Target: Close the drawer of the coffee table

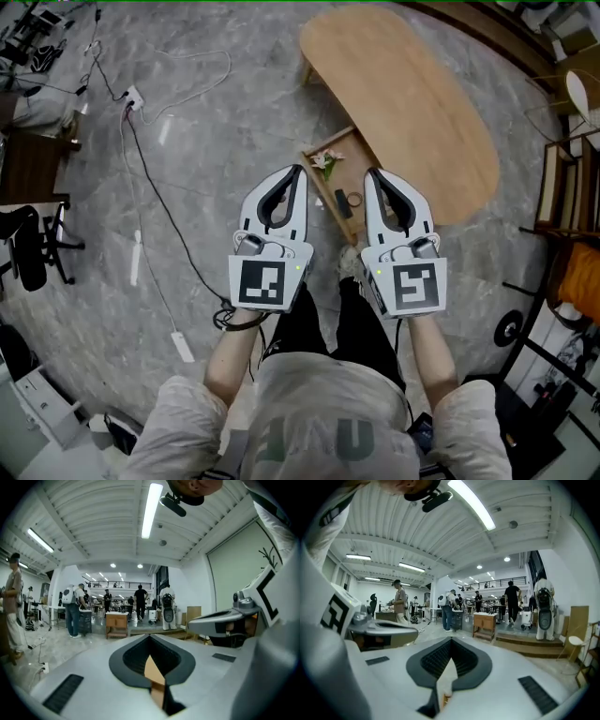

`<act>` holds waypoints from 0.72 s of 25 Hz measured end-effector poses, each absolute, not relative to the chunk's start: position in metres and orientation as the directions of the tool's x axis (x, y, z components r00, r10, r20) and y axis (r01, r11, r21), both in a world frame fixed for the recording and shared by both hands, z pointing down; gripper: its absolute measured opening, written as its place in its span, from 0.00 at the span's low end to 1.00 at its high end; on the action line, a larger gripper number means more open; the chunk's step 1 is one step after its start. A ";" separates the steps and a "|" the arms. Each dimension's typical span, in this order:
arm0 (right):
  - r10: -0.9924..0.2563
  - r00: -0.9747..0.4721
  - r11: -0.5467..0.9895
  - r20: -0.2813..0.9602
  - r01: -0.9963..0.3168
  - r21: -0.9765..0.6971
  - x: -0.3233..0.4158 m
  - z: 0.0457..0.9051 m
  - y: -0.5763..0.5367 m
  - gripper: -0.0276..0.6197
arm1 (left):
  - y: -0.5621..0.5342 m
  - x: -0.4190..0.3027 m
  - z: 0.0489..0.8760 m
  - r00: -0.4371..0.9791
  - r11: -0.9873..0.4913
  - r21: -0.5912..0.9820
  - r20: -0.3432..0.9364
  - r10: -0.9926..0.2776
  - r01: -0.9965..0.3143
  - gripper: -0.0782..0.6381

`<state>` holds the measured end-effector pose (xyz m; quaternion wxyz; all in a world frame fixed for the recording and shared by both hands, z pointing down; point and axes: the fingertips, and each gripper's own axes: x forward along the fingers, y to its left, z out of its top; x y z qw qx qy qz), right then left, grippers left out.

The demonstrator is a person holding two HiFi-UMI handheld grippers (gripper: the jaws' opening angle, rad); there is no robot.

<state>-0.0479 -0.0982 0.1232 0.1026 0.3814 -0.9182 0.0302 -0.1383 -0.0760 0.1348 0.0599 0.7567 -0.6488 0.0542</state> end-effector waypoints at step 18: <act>-0.695 -0.603 0.615 0.392 -0.781 -0.111 -0.010 0.446 -0.098 0.05 | -0.089 -0.102 0.421 0.199 -0.185 0.075 0.293 -0.935 -0.980 0.12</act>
